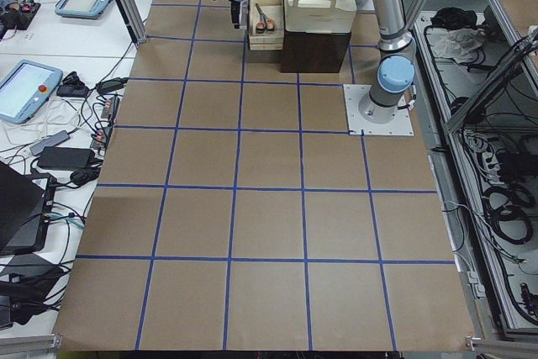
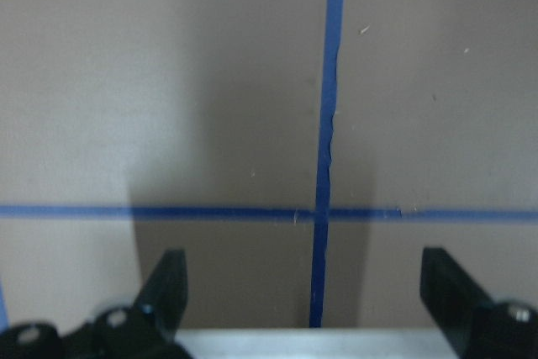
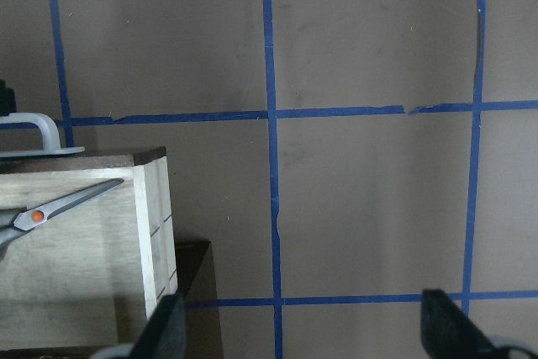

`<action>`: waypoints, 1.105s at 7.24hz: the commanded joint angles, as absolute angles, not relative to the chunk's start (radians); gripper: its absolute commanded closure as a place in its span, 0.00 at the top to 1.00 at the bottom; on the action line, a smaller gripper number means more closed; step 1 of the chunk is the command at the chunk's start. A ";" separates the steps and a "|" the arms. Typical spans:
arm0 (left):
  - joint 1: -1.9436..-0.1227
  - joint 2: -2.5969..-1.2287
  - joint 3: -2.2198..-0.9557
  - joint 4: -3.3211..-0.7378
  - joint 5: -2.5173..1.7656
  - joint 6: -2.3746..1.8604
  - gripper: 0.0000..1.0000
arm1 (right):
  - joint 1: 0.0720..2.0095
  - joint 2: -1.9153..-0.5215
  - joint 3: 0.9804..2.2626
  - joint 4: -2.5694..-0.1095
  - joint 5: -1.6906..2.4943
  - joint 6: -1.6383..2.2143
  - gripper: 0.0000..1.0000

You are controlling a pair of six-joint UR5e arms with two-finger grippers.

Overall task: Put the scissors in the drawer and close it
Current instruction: 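Push the drawer front away from the robot with the left gripper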

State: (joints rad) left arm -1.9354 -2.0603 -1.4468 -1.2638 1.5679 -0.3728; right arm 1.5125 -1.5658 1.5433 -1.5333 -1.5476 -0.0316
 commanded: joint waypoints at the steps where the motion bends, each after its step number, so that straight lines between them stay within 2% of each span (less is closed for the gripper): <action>1: -1.948 -2.019 -1.526 -1.317 1.554 -0.367 1.00 | 1.513 -1.566 1.543 -1.532 -1.548 -0.032 1.00; 3: -1.959 -1.964 -1.601 -1.369 1.525 -0.356 1.00 | 1.513 -1.566 1.545 -1.531 -1.548 -0.032 1.00; 5: -1.962 -1.927 -1.608 -1.474 1.514 -0.318 1.00 | 1.513 -1.565 1.546 -1.528 -1.549 -0.032 1.00; 8: -1.956 -1.931 -1.600 -1.485 1.516 -0.314 1.00 | 1.513 -1.565 1.548 -1.531 -1.549 -0.032 1.00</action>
